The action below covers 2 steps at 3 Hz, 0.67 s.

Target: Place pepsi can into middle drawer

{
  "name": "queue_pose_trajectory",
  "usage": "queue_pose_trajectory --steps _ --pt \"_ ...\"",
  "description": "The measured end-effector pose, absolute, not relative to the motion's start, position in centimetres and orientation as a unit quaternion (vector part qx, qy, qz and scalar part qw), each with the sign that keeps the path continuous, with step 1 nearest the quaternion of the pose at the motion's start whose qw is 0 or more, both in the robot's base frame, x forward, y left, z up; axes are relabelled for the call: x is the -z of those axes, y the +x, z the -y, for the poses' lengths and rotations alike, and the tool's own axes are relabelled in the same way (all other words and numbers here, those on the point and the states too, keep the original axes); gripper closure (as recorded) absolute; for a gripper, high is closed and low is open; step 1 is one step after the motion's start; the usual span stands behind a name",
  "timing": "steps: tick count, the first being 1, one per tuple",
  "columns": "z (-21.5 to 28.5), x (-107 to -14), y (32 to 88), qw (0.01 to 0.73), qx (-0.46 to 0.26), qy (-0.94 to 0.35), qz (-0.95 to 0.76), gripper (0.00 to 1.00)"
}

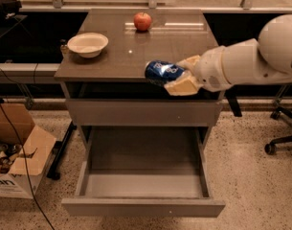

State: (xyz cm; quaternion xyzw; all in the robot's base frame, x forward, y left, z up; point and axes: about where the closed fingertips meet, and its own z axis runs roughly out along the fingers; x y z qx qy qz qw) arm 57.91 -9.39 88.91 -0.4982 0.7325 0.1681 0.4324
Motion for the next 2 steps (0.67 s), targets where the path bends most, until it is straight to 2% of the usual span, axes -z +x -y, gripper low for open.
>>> queue_pose_trajectory --steps 1,2 --pt "8.1 -82.2 54.7 0.379 -0.222 -0.484 -0.757 1.00" --pt "7.1 -74.2 53.0 0.356 -0.296 -0.426 -0.777 1.00"
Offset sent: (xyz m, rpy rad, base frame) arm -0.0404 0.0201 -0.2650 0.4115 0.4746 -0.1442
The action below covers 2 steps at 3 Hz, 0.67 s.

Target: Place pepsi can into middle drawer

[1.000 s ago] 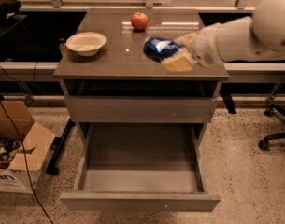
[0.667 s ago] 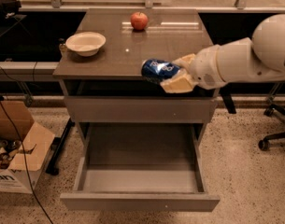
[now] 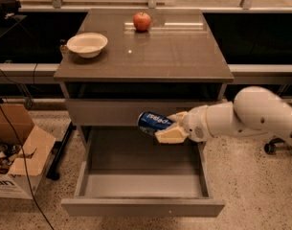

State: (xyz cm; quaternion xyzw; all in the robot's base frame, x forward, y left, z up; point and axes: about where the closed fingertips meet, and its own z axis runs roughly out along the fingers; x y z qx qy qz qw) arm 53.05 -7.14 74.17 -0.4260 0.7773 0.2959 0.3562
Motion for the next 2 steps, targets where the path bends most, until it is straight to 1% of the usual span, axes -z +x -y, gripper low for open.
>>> queue_pose_trajectory --steps 1,2 --pt "7.1 -72.0 53.6 0.353 -0.309 -0.410 -0.782 1.00" --pt "7.2 -68.5 53.3 0.321 -0.306 -0.403 -0.800 1.00"
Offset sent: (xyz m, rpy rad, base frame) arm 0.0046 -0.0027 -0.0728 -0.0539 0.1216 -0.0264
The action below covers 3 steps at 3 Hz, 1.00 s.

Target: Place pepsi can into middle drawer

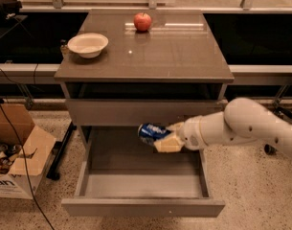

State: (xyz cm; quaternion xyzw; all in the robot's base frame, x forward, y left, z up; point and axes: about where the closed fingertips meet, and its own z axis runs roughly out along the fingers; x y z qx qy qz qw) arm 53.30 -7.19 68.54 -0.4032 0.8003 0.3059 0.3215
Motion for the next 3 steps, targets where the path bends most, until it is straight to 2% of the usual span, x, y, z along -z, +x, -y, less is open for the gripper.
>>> queue_pose_trajectory --steps 3 --pt "9.0 -52.4 51.7 0.263 -0.327 -0.310 -0.853 1.00"
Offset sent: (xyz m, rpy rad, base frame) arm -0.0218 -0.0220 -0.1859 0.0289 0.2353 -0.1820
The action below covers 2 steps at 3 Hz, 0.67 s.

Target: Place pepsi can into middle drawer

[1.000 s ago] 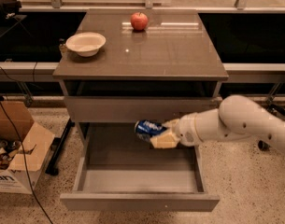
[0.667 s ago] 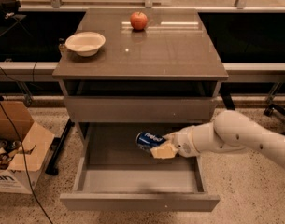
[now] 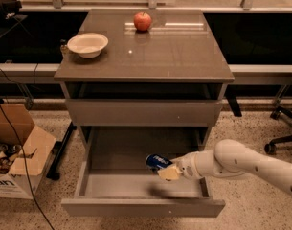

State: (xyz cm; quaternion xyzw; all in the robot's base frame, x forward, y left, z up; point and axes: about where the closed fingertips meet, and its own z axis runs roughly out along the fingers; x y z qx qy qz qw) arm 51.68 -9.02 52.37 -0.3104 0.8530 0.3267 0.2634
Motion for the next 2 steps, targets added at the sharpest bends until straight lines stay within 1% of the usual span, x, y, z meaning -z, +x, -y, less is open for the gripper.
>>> queue_pose_trajectory --steps 1,2 --pt "9.6 -47.4 51.4 0.244 -0.326 -0.283 -0.869 1.00" --pt "9.8 -43.4 51.0 0.224 -0.318 -0.256 -0.885 0.82"
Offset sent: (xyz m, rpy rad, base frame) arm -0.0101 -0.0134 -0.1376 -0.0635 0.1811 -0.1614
